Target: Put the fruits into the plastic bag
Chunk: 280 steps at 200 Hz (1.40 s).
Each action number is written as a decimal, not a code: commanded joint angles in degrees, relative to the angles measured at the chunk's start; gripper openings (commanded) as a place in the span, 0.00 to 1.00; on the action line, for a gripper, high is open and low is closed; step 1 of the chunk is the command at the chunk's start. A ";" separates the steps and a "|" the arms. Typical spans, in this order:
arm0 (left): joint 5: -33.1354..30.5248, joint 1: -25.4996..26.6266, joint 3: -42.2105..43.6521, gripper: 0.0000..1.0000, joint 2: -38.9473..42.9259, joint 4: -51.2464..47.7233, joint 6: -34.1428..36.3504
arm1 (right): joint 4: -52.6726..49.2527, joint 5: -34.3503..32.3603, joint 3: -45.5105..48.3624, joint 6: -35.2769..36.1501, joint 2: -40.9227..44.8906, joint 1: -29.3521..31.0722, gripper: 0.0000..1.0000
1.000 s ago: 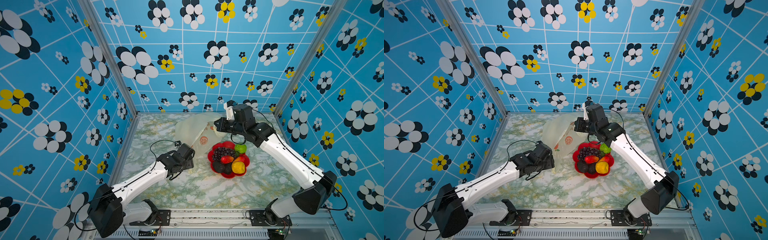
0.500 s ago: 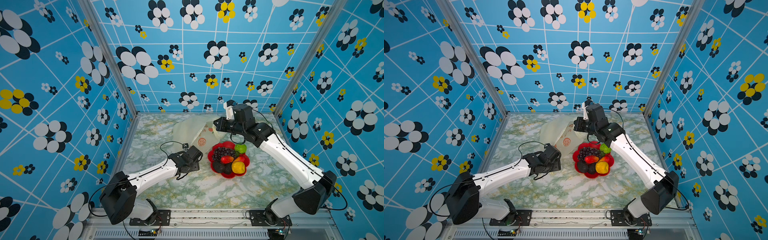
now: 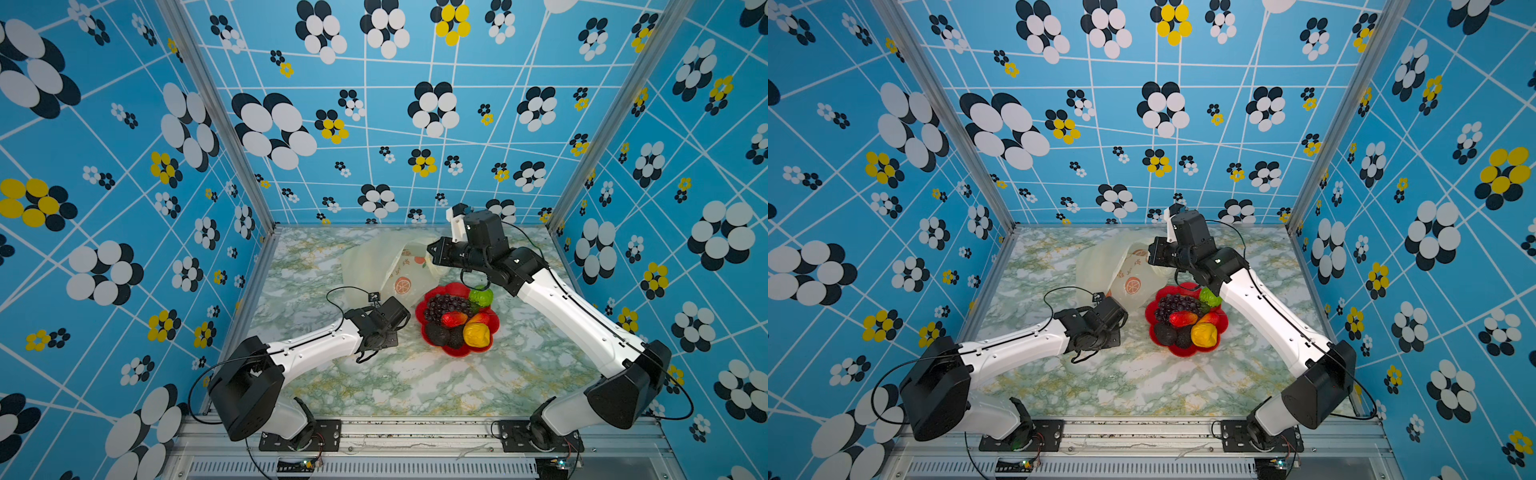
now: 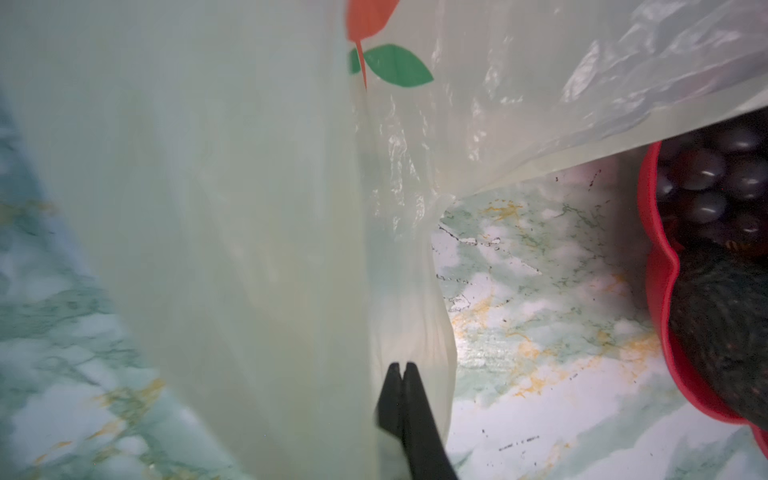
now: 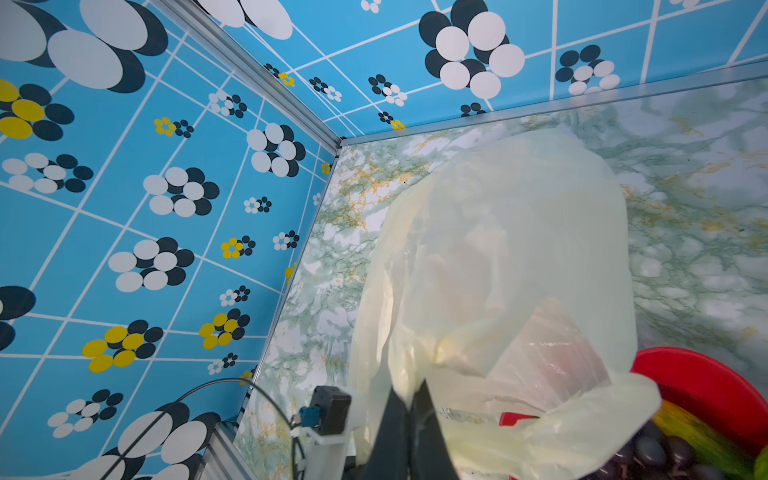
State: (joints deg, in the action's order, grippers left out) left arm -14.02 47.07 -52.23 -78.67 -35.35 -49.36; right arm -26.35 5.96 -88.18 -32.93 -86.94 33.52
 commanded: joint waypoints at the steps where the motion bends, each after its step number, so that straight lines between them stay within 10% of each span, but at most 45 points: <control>1: -2.70 -2.17 -5.13 0.00 8.03 -7.71 6.03 | 0.02 0.40 1.16 1.13 0.51 -3.13 0.00; 58: 20.91 -25.14 -21.01 0.00 11.16 -7.15 16.29 | 5.01 2.55 -6.07 7.82 -5.77 -6.53 0.00; 129: 13.20 -16.91 -67.51 0.00 0.19 -20.21 30.55 | 15.41 9.93 -22.75 16.88 -3.04 -5.01 0.00; 173: 6.20 -11.75 -42.88 0.00 11.80 -12.15 30.30 | 19.03 3.81 0.08 18.31 6.54 -4.50 0.00; 216: 16.43 -18.59 -6.80 0.00 13.61 0.52 20.07 | 8.73 7.85 14.83 9.06 -2.05 -6.36 0.00; 280: 20.94 -24.01 -16.73 0.00 10.48 -2.34 21.21 | 6.68 6.93 0.68 11.33 -6.95 -6.80 0.00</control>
State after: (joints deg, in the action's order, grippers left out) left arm 4.64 24.47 -59.77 -67.51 -38.11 -29.36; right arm -20.88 12.34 -76.49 -22.26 -93.43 27.18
